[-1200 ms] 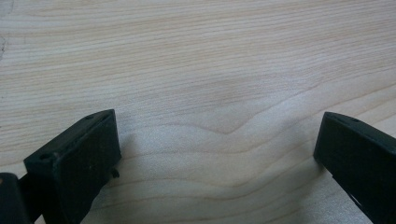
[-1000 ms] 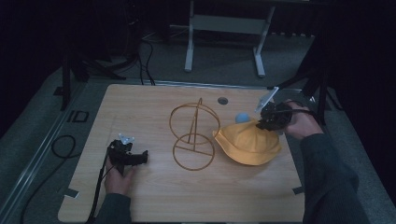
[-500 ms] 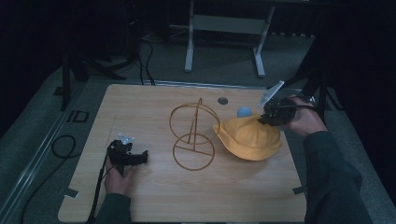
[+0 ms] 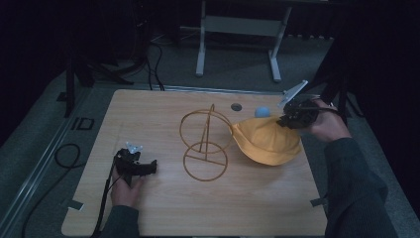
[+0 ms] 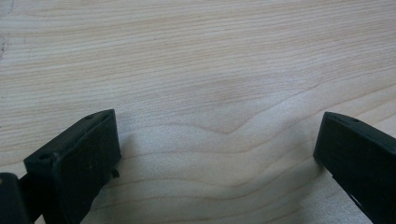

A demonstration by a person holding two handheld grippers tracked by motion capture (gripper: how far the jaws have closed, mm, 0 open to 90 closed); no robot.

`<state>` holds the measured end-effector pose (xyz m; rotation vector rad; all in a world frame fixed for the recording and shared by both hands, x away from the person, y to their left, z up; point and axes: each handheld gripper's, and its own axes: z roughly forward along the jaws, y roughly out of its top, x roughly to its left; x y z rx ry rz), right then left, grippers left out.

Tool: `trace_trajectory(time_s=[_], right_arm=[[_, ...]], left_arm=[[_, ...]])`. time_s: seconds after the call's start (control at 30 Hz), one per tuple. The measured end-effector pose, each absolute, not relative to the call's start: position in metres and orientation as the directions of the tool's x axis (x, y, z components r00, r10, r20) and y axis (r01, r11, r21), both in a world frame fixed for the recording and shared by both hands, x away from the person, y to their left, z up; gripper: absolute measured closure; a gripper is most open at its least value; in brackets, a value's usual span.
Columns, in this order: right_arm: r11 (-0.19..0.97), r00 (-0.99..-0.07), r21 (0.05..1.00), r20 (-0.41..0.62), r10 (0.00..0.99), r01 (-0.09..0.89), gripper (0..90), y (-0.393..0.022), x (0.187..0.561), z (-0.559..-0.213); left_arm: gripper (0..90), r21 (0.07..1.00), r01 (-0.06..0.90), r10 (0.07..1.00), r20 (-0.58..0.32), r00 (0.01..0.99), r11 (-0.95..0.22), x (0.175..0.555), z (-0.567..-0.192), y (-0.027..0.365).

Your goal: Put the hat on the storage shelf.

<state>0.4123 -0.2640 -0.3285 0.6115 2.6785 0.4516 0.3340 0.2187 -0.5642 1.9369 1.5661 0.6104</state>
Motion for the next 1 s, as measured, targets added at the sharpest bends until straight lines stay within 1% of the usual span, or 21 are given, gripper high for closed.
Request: trace_trajectory(time_s=[0.43,1.0], right_arm=[[0.822,-0.810,0.416,-0.271,0.520,0.389,84.5,-0.266,0.416,-0.318],[0.795,-0.782,0.452,-0.279,0.558,0.406,84.5,-0.268,0.418,-0.306]], left_arm=[[0.4,0.679,0.718,0.978,-0.002,0.211,-0.153,0.334,-0.564,0.219],[0.4,0.680,0.717,0.978,-0.002,0.210,-0.153,0.334,-0.564,0.219]])
